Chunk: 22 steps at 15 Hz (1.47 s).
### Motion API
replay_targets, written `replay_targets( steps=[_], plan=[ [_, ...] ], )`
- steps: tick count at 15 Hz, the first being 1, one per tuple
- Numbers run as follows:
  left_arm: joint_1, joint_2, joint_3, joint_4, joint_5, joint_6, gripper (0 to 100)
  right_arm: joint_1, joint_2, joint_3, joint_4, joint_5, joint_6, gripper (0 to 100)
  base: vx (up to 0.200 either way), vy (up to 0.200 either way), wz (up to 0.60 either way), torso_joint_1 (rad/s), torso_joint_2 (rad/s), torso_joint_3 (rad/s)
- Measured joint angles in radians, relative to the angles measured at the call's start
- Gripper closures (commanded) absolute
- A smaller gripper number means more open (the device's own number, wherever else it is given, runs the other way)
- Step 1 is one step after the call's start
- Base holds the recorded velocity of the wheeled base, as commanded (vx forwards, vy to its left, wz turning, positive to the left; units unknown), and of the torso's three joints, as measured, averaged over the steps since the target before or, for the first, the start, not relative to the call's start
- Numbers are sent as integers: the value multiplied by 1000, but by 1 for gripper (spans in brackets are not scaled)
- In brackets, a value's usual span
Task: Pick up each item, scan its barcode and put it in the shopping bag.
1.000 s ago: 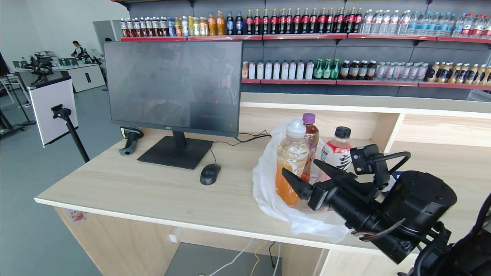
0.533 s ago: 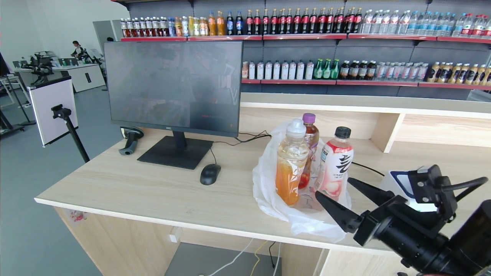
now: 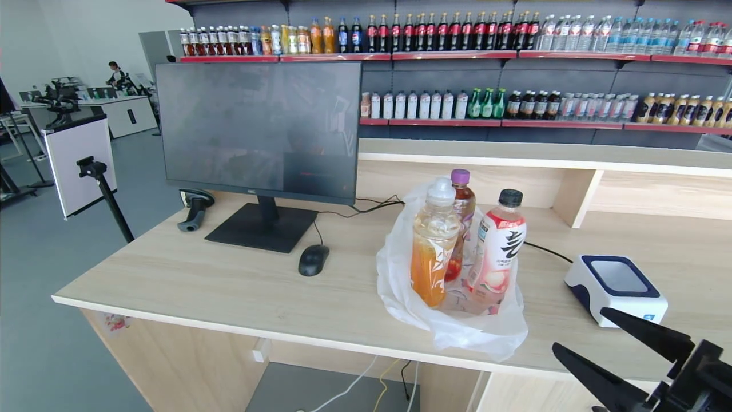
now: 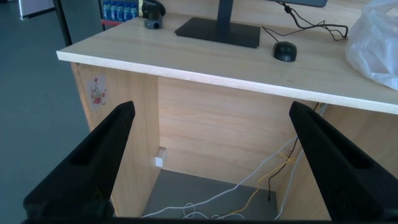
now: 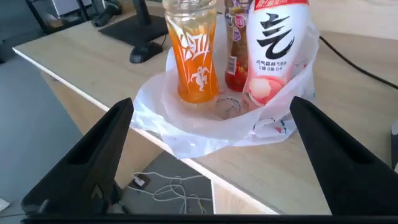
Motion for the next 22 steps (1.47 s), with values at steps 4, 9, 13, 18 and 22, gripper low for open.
replay_targets(
  steps=[4, 9, 13, 18, 22],
  plan=[
    [0, 0, 0, 0, 0, 0, 0, 11, -461, 0, 646, 58, -65, 0, 0, 0, 0, 0, 0, 0],
    [0, 0, 0, 0, 0, -1, 0, -5, -863, 0, 1017, 88, -76, 0, 0, 0, 0, 0, 0, 0],
    [0, 0, 0, 0, 0, -3, 0, -304, -915, 0, 1018, 87, -83, 0, 0, 0, 0, 0, 0, 0],
    [0, 0, 0, 0, 2, -7, 0, -481, -1018, 1, 1019, 80, -108, 0, 0, 0, 0, 0, 0, 0],
    [0, 0, 0, 0, 1, -8, 0, -593, -1053, 1, 1019, 76, -104, 0, -50, 0, 0, 2, -1, 1]
  ],
)
